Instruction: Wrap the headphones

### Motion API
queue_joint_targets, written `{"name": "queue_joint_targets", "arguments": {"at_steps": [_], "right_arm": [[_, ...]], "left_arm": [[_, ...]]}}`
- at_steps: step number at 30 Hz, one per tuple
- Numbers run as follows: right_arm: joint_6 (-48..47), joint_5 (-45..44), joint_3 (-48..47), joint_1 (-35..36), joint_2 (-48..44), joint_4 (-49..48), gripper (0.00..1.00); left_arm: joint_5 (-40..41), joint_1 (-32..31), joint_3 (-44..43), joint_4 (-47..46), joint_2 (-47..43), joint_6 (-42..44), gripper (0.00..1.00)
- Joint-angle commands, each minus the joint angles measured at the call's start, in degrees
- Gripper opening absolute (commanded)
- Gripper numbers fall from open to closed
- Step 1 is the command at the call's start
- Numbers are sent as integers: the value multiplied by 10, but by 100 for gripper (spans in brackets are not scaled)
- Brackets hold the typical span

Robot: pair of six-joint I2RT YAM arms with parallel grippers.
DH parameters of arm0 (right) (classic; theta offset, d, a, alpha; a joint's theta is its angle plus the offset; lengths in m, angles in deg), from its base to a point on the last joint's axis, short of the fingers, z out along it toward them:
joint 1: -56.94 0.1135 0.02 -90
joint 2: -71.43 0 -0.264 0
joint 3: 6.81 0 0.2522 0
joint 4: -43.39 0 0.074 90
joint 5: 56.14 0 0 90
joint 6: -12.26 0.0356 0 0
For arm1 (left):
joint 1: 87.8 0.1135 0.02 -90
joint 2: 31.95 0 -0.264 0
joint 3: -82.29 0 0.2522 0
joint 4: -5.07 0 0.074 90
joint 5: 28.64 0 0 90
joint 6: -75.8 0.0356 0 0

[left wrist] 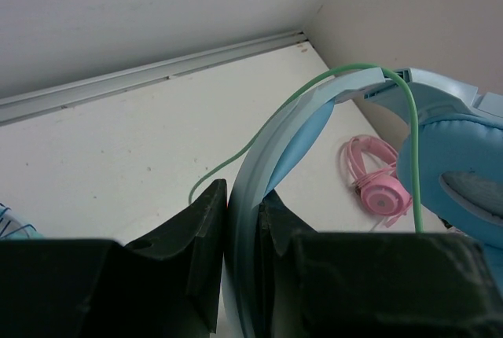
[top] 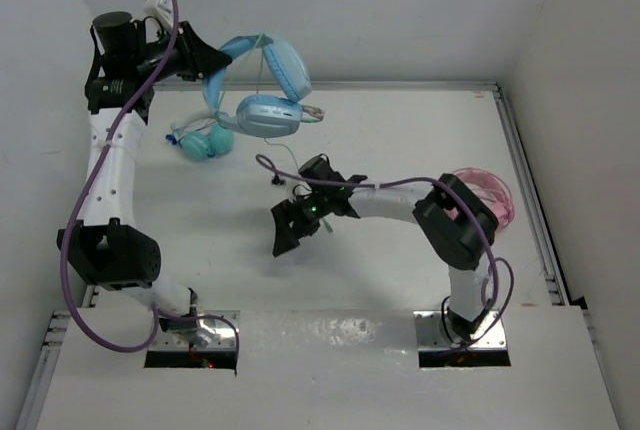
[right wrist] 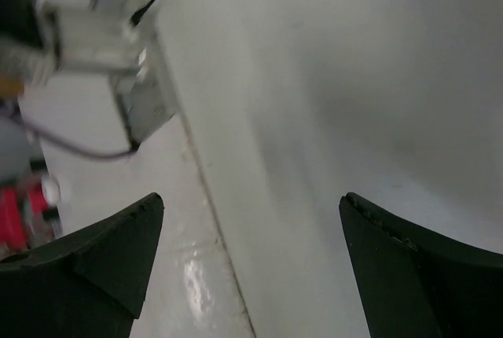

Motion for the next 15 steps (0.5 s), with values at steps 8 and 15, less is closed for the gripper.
{"name": "queue_joint_targets", "arguments": {"at_steps": [8,15], "right_arm": [[-178,14,211,36,-275,-216,86],[-184,-346,309,36,-335,-280,77]], "left_arm": [[-7,10,-35,-32,-18,-24,0],[-10,10,-36,-36,-18,-26,0]]}}
